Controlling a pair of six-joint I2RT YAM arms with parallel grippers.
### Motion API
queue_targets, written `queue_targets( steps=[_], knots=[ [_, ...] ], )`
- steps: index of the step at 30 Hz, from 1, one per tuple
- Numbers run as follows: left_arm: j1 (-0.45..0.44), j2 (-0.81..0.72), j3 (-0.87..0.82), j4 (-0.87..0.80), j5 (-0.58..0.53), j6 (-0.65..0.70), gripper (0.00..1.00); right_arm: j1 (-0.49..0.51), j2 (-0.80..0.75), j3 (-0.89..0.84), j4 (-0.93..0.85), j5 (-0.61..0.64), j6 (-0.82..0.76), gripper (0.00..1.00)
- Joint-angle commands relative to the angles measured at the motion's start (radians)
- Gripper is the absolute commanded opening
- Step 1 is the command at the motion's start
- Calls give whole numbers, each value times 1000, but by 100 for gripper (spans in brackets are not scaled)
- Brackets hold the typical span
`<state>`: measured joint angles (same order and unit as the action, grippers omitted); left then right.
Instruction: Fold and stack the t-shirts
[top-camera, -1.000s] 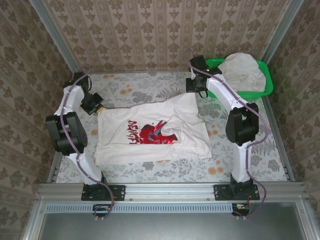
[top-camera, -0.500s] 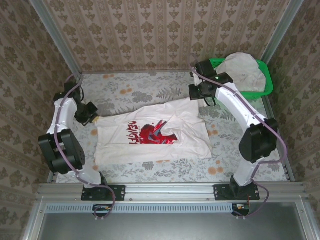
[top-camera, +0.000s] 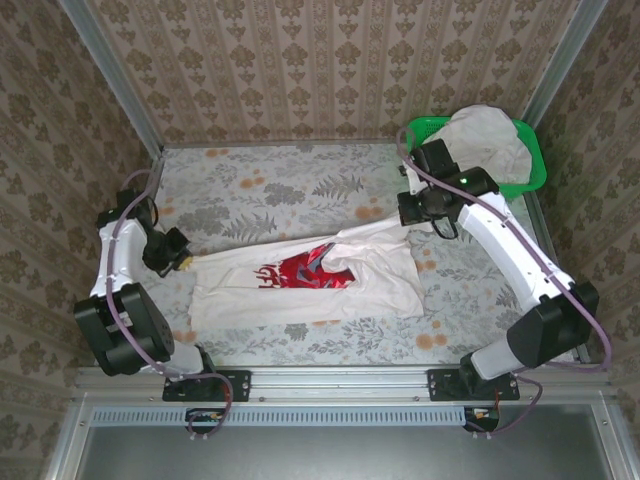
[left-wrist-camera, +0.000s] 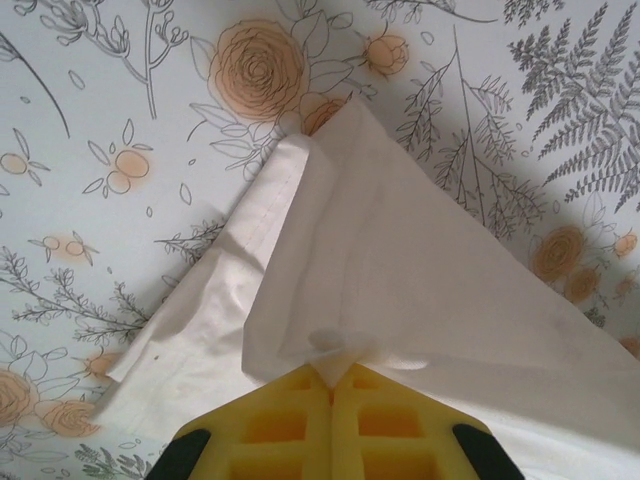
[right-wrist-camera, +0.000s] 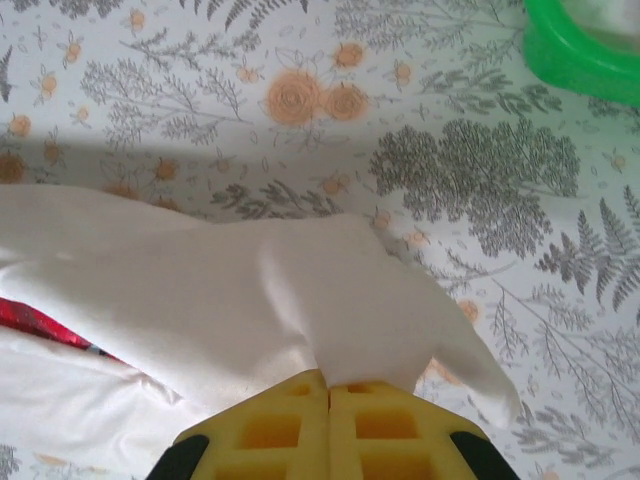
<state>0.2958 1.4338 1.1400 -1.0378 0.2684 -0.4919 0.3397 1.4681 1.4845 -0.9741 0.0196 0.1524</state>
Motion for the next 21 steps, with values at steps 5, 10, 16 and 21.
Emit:
queue_targets(
  steps=[5,10,16,21],
  knots=[
    [33,-53,-31,-62,26,48,0,11,-123,-90,-90,11,40,0],
    [35,-55,-54,-80,31,64,0,33,-159,-159,-106,3,65,0],
    [59,-40,-123,-70,19,93,0,46,-173,-257,-92,-9,93,0],
    [68,-9,-143,-39,32,90,0,52,-165,-323,-60,-12,120,0]
  ],
)
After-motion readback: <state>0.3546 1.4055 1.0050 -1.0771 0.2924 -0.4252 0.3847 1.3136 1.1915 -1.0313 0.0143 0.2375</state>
